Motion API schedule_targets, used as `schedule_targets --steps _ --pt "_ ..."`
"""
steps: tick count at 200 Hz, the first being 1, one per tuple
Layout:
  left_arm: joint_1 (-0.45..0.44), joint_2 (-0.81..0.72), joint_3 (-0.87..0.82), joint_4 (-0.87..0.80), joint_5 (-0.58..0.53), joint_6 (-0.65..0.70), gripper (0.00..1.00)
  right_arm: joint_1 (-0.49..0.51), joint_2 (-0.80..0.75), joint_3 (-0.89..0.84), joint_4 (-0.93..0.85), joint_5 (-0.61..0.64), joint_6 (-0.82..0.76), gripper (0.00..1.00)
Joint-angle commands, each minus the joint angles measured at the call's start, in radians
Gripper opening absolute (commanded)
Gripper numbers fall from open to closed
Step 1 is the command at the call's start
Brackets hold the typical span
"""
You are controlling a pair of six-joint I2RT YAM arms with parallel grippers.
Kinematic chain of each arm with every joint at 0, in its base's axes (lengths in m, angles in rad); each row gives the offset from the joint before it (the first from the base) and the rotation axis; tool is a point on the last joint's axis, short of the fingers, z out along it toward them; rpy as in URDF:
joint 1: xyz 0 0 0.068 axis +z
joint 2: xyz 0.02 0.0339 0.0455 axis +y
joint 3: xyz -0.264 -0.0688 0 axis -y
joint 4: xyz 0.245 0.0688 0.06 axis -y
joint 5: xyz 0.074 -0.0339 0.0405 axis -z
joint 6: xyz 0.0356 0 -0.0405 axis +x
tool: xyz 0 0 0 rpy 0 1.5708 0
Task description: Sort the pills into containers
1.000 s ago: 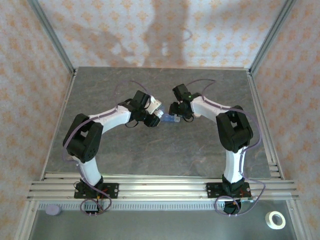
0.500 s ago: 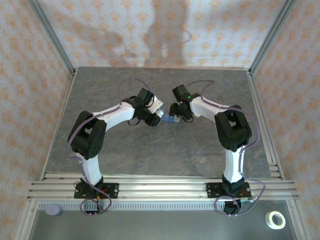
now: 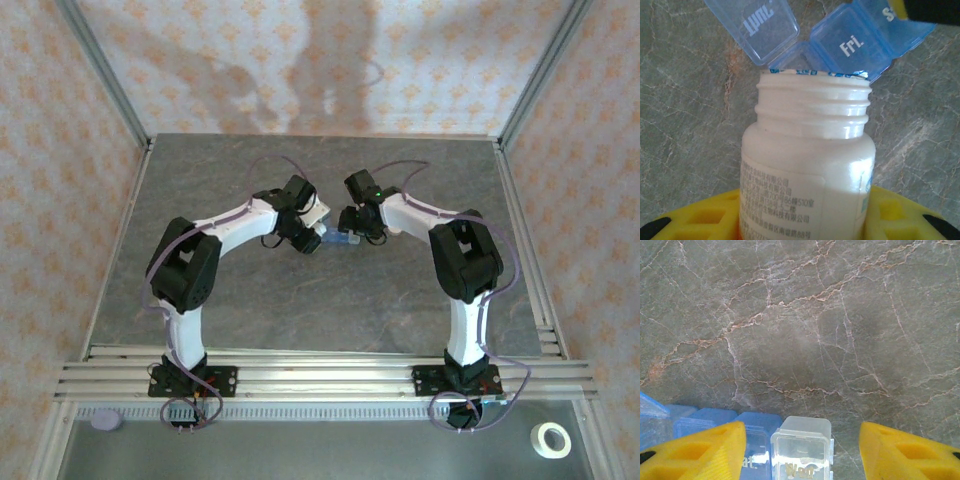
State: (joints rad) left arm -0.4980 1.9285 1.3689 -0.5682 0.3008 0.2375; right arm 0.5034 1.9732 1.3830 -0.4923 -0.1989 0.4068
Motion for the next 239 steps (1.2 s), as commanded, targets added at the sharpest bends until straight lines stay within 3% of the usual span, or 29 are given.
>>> schedule_targets --steps 1,239 --pt "-0.013 0.025 0.04 -0.07 -0.047 0.018 0.0 0.006 0.01 -0.007 0.001 0.016 0.006 0.62" --pt "-0.052 0.151 0.262 -0.292 -0.188 0.065 0.0 0.007 0.016 -0.016 0.006 -0.002 0.009 0.61"
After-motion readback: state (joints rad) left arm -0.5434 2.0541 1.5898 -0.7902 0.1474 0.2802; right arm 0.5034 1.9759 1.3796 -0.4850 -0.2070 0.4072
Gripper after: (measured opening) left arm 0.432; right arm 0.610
